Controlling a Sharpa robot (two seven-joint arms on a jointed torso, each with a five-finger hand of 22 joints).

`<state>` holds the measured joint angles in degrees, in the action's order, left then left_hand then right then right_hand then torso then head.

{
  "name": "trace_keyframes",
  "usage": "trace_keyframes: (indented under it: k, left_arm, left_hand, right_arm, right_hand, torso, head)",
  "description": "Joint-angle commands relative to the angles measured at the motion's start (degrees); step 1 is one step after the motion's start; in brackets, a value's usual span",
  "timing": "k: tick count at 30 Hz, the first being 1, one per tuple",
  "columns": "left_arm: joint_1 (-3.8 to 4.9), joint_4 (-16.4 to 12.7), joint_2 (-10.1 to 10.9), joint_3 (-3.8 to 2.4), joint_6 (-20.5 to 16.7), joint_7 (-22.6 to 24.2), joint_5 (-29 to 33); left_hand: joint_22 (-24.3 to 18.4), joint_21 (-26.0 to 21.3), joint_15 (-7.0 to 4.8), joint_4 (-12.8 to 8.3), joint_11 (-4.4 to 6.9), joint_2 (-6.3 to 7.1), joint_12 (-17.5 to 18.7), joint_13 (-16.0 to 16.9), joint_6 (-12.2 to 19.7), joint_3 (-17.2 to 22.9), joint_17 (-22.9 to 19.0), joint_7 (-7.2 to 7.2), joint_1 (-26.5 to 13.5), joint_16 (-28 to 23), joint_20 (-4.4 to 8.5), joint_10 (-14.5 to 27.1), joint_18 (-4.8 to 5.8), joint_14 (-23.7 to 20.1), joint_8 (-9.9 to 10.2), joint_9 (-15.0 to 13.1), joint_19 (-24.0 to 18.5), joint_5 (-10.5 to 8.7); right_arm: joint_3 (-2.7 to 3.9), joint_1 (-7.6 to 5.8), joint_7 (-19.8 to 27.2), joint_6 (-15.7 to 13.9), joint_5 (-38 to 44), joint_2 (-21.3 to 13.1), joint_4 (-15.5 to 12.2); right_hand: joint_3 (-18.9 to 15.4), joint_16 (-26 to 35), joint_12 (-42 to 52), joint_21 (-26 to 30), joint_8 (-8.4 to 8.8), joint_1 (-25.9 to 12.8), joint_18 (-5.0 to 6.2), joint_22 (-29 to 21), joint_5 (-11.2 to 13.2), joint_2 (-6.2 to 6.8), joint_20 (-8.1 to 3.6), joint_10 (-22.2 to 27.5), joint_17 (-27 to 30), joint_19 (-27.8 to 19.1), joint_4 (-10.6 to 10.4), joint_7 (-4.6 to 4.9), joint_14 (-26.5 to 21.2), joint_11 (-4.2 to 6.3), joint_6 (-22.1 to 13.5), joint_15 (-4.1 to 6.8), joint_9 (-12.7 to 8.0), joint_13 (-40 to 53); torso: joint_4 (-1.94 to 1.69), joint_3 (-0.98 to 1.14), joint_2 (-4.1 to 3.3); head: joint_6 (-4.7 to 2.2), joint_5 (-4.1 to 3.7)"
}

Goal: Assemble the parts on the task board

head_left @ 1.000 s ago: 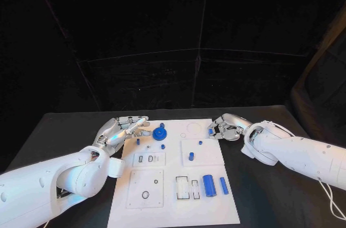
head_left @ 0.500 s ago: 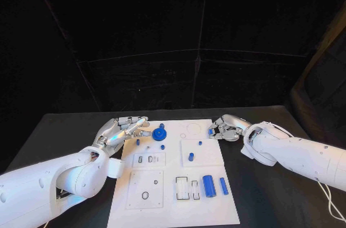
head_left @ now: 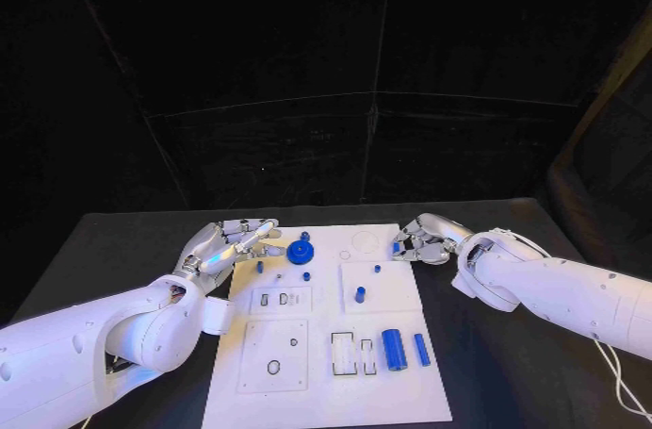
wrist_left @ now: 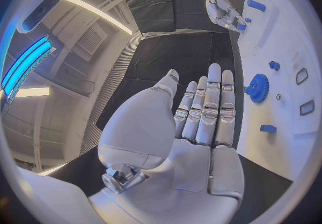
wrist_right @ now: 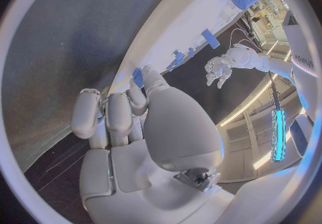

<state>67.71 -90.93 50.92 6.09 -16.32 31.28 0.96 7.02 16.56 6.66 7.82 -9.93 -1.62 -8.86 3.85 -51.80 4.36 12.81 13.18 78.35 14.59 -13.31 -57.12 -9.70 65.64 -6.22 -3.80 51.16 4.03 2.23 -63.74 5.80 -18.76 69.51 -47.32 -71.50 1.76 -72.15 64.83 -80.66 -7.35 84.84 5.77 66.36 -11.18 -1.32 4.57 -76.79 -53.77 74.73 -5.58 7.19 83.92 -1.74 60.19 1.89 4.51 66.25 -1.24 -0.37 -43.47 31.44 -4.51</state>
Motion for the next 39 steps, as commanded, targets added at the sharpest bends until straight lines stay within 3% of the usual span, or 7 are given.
trace_keyframes:
  k: [1, 7, 14, 17, 22, 36, 39]
  left_arm:
    - [0.06, 0.0, 0.0, -0.05, 0.8, 0.3, -0.2]
    - [0.06, -0.1, 0.1, -0.05, 0.7, 0.2, -0.2]
    - [0.09, -0.3, 0.3, -0.05, 0.7, 0.1, -0.2]
    - [0.11, -0.4, 0.3, -0.05, 1.0, -0.3, -0.1]
    - [0.15, -0.3, 0.4, -0.06, 1.2, -0.6, 1.1]
    - [0.26, 0.0, 0.3, -0.07, 1.5, -0.8, 1.8]
    - [0.33, 0.2, 0.1, -0.07, 1.6, -0.8, 1.8]
  left_hand:
    - [-0.1, -0.4, 0.05, -0.4, -0.13, -0.24, 0.3, -0.1, 0.3, 0.0, 0.2, 0.29, 0.4, -0.3, -0.01, 0.1, -0.82, -0.3, 0.3, 0.1, 0.3, 0.15]
    - [-0.1, -0.4, 0.05, -0.4, -0.13, -0.24, 0.3, -0.1, 0.3, 0.0, 0.2, 0.29, 0.4, -0.3, -0.01, 0.1, -0.82, -0.3, 0.3, 0.1, 0.3, 0.15]
    - [-0.1, -0.4, 0.05, -0.4, -0.13, -0.25, 0.3, -0.1, 0.3, 0.0, 0.2, 0.29, 0.4, -0.3, -0.01, 0.1, -0.82, -0.3, 0.3, 0.1, 0.3, 0.15]
    - [-0.2, -0.4, 0.07, -0.4, -0.12, -0.26, 0.3, -0.1, 0.3, -0.1, 0.2, 0.26, 0.3, -0.4, -0.02, 0.1, -0.82, -0.4, 0.3, 0.1, 0.3, 0.13]
    - [-0.2, -0.5, 0.09, -0.4, -0.11, -0.27, 0.3, -0.1, 0.3, -0.1, 0.3, 0.23, 0.2, -0.4, -0.04, 0.1, -0.81, -0.5, 0.3, 0.1, 0.2, 0.11]
    - [-0.2, -0.5, 0.10, -0.4, -0.11, -0.29, 0.4, -0.1, 0.3, -0.1, 0.3, 0.20, 0.1, -0.5, -0.05, 0.1, -0.80, -0.5, 0.3, 0.1, 0.2, 0.11]
    - [-0.3, -0.6, 0.13, -0.4, -0.11, -0.28, 0.4, -0.1, 0.3, -0.2, 0.3, 0.18, 0.1, -0.6, -0.07, 0.1, -0.79, -0.7, 0.4, 0.1, 0.1, 0.12]
  right_arm:
    - [0.01, -0.06, 1.8, -3.9, -1.5, 0.1, -0.2]
    - [0.05, -0.10, 1.8, -7.2, -2.3, -0.7, -2.2]
    - [0.11, -0.70, -1.6, -7.3, -2.4, -2.2, -7.7]
    - [0.12, -1.17, -4.1, -6.7, -2.1, -2.1, -10.4]
    - [0.12, -1.57, -10.0, -5.2, -0.2, 0.2, -13.8]
    - [0.01, -1.27, -18.2, 0.7, 12.4, 10.0, -14.7]
    - [-0.84, -0.97, -19.0, 1.4, 14.3, 11.6, -14.4]
  right_hand:
    - [0.9, -0.5, 1.0, -0.4, -0.74, 0.7, -1.00, 0.5, 0.8, -1.39, -0.38, -0.9, -0.6, 0.6, 0.2, -0.83, 0.9, 0.28, 1.8, 0.64, 0.5, 1.1]
    - [1.4, -0.6, 1.4, -0.5, -0.85, 0.5, -1.04, 0.7, 0.9, -1.58, -0.58, -1.2, -0.9, 0.7, 0.3, -1.02, 1.0, 0.44, 2.2, 0.80, 0.5, 1.5]
    - [1.7, -0.5, 1.0, -0.5, -0.61, 0.3, -1.02, 0.6, 1.0, -1.37, -0.71, -0.9, -0.6, 0.6, 0.5, -0.99, 0.9, 0.47, 2.0, 0.86, 0.4, 1.2]
    - [1.9, -0.5, 0.8, -0.5, -0.44, 0.1, -1.03, 0.6, 1.0, -1.24, -0.74, -0.8, -0.5, 0.6, 0.5, -0.90, 0.9, 0.42, 1.9, 0.86, 0.3, 1.1]
    - [2.4, 0.0, -0.8, -0.3, 0.13, -0.6, -0.94, 0.1, 1.2, -1.23, -0.71, 0.1, 0.4, 0.3, 0.4, -0.65, 0.7, 0.22, 1.3, 0.73, 0.0, -0.2]
    - [3.1, 0.1, -2.4, -0.1, 0.34, -1.1, -0.87, -0.3, 0.8, -0.68, -0.64, 1.1, 0.5, 0.0, 0.7, -0.65, 0.6, 0.20, 1.5, 0.68, -0.1, -1.4]
    - [3.2, 0.1, -2.3, -0.1, 0.34, -1.1, -0.87, -0.3, 0.7, -0.66, -0.64, 1.0, 0.4, 0.0, 0.7, -0.65, 0.7, 0.20, 1.6, 0.68, -0.1, -1.3]
  torso:
    - [-0.06, -0.01, 0.00]
    - [-0.07, -0.10, 0.09]
    - [-0.29, -0.26, 0.08]
    - [-0.58, -0.22, 0.03]
    - [-1.15, -0.54, 0.39]
    - [-1.56, -1.17, 1.32]
    - [-1.59, -1.36, 1.52]
  head:
    - [0.06, -0.03]
    - [0.00, -0.01]
    - [-0.25, 0.06]
    - [-0.27, 0.34]
    - [0.42, 0.71]
    - [2.34, 2.23]
    - [2.53, 2.37]
